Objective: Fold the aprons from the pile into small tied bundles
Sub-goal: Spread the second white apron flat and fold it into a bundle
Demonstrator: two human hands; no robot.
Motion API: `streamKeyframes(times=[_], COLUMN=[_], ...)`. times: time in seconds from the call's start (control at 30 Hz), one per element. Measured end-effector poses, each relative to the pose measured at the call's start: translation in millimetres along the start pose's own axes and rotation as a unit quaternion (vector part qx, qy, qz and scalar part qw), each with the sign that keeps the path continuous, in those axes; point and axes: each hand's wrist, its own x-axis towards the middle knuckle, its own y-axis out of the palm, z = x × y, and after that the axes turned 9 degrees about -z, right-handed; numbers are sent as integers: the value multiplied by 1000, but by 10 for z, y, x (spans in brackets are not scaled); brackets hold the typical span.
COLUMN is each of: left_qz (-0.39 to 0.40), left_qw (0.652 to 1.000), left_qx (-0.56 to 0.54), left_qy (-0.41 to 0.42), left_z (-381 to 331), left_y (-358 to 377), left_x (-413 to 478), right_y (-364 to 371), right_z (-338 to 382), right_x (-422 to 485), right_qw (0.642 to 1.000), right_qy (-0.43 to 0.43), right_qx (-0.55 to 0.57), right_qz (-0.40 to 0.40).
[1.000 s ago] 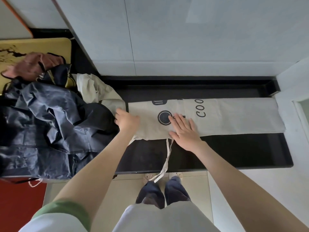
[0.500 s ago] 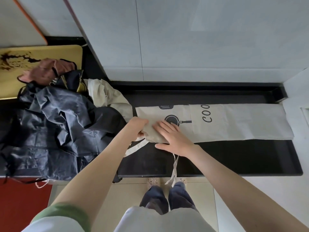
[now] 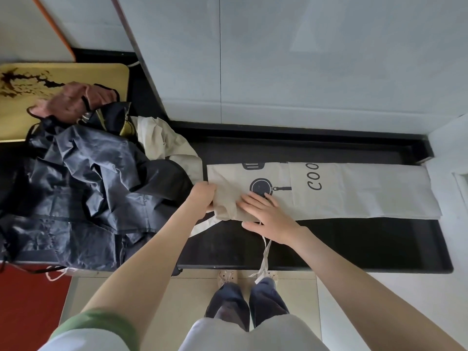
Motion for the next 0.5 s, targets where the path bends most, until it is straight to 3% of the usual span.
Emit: streamKeyframes(times=[0.13, 0.23, 0.3, 0.4, 0.43, 0.5], left_qz=[-59, -48, -28, 0, 18, 88], left_qw=[987, 985, 975, 952, 947, 946], left_qx=[77, 22, 33, 61, 56, 23], left_qy=[127, 165, 219, 300, 316, 310], left_z=[-32, -101, -127, -180, -196, -198], left_y=[-81, -129, -129, -84, -56, 13], left_x=[-64, -166, -241, -341, -373, -378], right_y=[-25, -4, -46, -120, -223, -330], right_z=[56, 162, 227, 275, 330, 326], right_x=[33, 127, 213, 316, 307, 320], right_qw=[991, 980, 969, 942, 905, 788], right_qy=[75, 135, 121, 158, 191, 275], right_qx=[47, 86, 142, 271, 368, 547], right_qz=[-101, -123, -161, -119, -97, -62])
